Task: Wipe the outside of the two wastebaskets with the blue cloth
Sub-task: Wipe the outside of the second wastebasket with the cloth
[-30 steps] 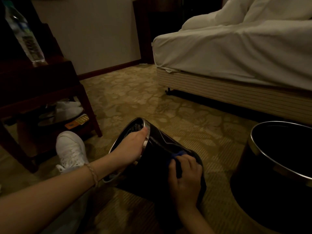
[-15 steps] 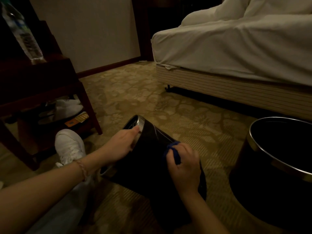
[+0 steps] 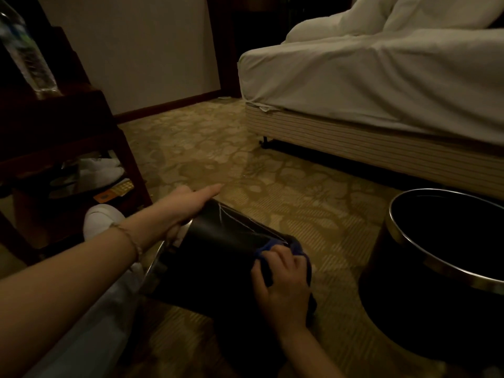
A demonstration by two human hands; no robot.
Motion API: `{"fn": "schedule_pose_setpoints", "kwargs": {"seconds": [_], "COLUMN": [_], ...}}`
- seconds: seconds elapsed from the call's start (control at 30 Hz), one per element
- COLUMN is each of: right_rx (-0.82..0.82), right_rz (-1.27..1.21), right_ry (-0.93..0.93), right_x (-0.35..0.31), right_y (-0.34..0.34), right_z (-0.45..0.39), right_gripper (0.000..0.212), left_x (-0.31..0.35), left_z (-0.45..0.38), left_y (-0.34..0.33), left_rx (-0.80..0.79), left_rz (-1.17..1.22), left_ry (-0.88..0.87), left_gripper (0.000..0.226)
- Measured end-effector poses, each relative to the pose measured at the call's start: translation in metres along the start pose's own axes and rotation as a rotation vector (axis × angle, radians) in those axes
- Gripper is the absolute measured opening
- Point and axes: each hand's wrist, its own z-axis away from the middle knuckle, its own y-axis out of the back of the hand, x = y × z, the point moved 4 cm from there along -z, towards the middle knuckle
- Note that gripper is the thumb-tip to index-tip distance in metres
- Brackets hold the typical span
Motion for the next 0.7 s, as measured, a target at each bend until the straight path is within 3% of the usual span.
{"fn": "schedule_pose_setpoints", "kwargs": {"seconds": [0.03, 0.2, 0.4, 0.53, 0.7], "right_rx": [-0.011, -0.023, 0.041, 0.112, 0.174], "right_rz": [0.018, 0.069, -0.045, -0.063, -0.088], "right_ry": [0.041, 0.162, 0.111, 0.053, 0.028], "right_x": [-0.006, -0.017, -0.006, 0.003, -0.010], "right_y": [-0.003, -0.013, -0.016, -0.010, -0.002], "right_z": [0.007, 0.024, 0.027, 0.028, 0.011], "right_gripper": [0.020, 0.022, 0.023, 0.027, 0.028], "left_x": [-0.004, -0.022, -0.024, -0.020, -0.025], "left_z": [-0.002, -0.005, 0.013, 0.031, 0.037], "left_y": [0.005, 0.021, 0.012, -0.014, -0.047], "left_rx": [0.029, 0.113, 0.130, 0.029, -0.102], "left_rz": [-0.003, 0.119, 0.174, 0.144, 0.151], "left_ry": [0.033, 0.050, -0.131, -0.279, -0.300], "left_gripper": [0.073, 0.033, 0.027, 0.025, 0.024]}}
